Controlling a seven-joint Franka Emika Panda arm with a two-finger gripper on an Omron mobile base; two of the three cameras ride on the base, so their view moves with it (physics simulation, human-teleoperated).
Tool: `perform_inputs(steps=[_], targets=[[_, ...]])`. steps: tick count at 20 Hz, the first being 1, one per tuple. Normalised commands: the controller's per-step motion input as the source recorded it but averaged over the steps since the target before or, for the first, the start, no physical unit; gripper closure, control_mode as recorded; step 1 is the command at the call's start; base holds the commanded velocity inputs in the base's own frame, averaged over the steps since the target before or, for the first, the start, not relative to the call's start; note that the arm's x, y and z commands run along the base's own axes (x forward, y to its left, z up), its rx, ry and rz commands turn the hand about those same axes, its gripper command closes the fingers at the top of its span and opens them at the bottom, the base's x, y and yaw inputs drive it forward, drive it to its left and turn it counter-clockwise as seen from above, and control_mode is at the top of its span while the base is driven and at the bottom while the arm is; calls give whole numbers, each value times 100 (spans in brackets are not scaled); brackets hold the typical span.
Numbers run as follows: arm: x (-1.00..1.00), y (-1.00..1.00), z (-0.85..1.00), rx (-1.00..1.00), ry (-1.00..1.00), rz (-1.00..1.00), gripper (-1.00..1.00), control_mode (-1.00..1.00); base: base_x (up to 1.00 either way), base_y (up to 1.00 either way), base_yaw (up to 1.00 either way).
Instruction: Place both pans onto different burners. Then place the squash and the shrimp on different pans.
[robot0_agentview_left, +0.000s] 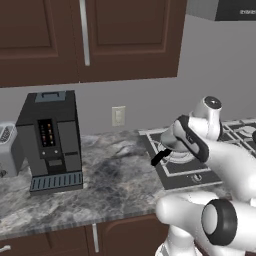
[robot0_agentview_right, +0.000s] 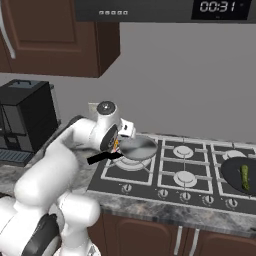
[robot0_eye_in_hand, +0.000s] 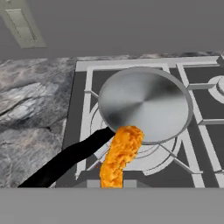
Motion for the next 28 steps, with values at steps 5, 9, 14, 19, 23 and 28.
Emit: perform_inputs(steps=[5, 9, 14, 19, 23, 28], targets=[[24, -43, -17, 0, 0, 0, 100, -100, 0, 0, 0], [19, -24, -48, 0, 0, 0, 100, -100, 0, 0, 0], [29, -16, -51, 0, 0, 0, 100, -100, 0, 0, 0], [49, -5, -27, 0, 0, 0, 100, -100, 0, 0, 0], [50, 0, -18, 0, 0, 0, 100, -100, 0, 0, 0], [31, -3, -40, 0, 0, 0, 100, -100, 0, 0, 0]])
